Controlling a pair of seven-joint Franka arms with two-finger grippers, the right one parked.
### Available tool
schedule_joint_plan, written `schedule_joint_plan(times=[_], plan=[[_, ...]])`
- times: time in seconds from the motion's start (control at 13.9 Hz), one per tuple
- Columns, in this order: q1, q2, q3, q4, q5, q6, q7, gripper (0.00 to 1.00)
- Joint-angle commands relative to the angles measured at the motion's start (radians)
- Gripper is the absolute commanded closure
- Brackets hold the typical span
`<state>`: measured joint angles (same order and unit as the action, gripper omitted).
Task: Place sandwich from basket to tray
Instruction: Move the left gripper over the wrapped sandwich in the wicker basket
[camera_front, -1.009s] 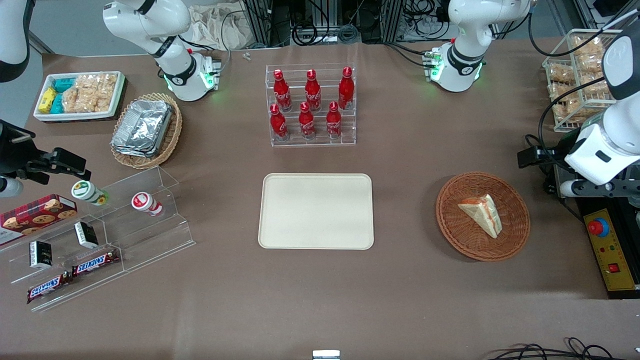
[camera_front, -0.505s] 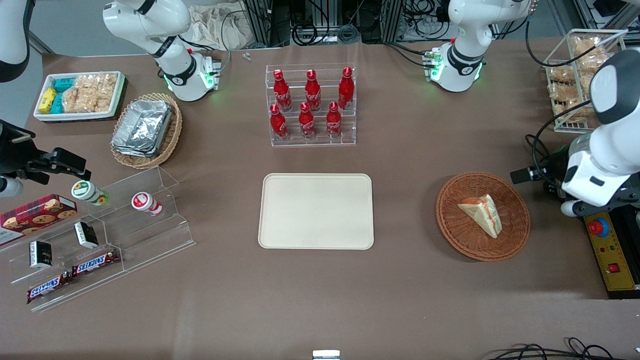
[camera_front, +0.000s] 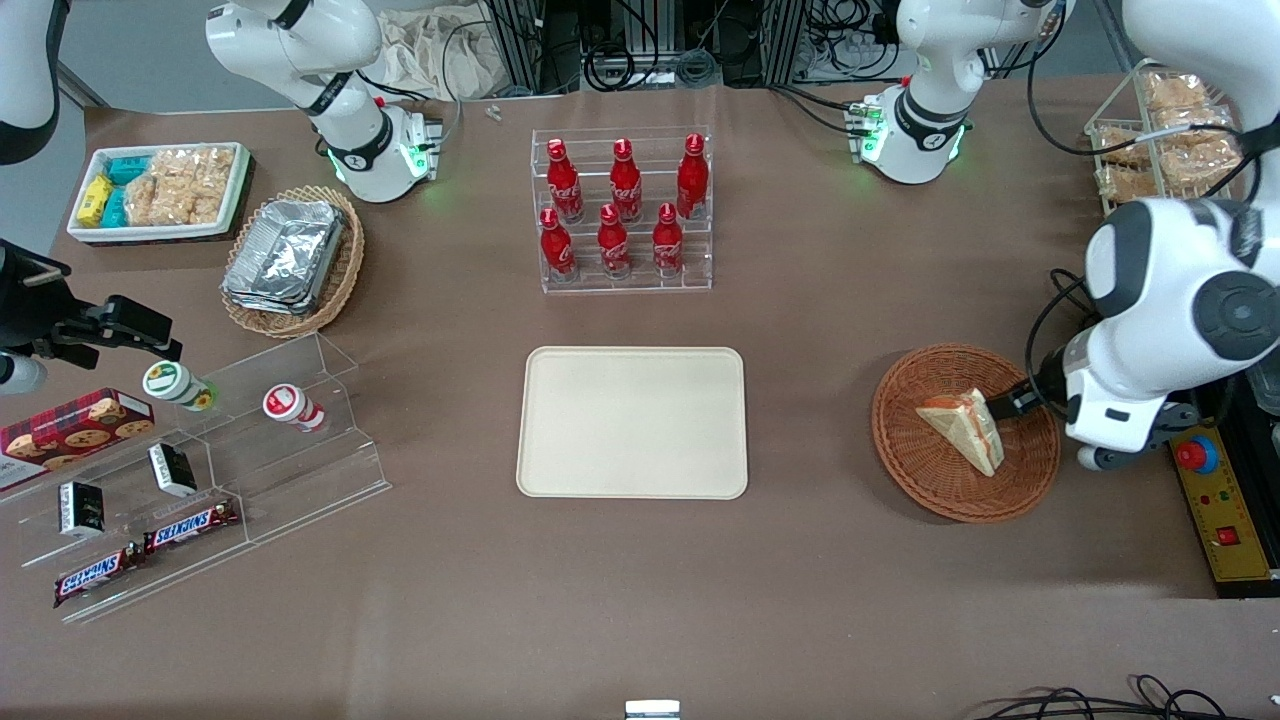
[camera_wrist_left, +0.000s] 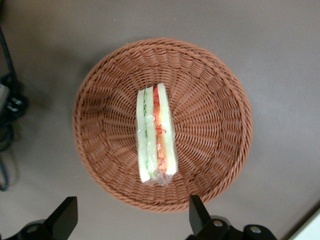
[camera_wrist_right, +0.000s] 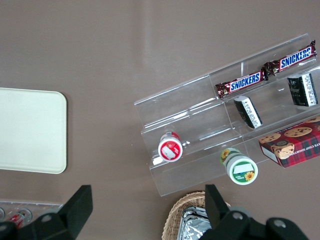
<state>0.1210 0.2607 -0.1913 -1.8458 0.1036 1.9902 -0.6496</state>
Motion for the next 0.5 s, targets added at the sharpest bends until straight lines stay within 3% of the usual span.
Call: schedule_joint_plan(times=[0.0, 0.43], plan=[[-0.007, 0.058, -0.002, -0.010, 0.066, 0.057, -0.157, 0.00], [-0.009, 0.126, -0.002, -0.016, 0.082, 0.124, -0.240, 0.00]])
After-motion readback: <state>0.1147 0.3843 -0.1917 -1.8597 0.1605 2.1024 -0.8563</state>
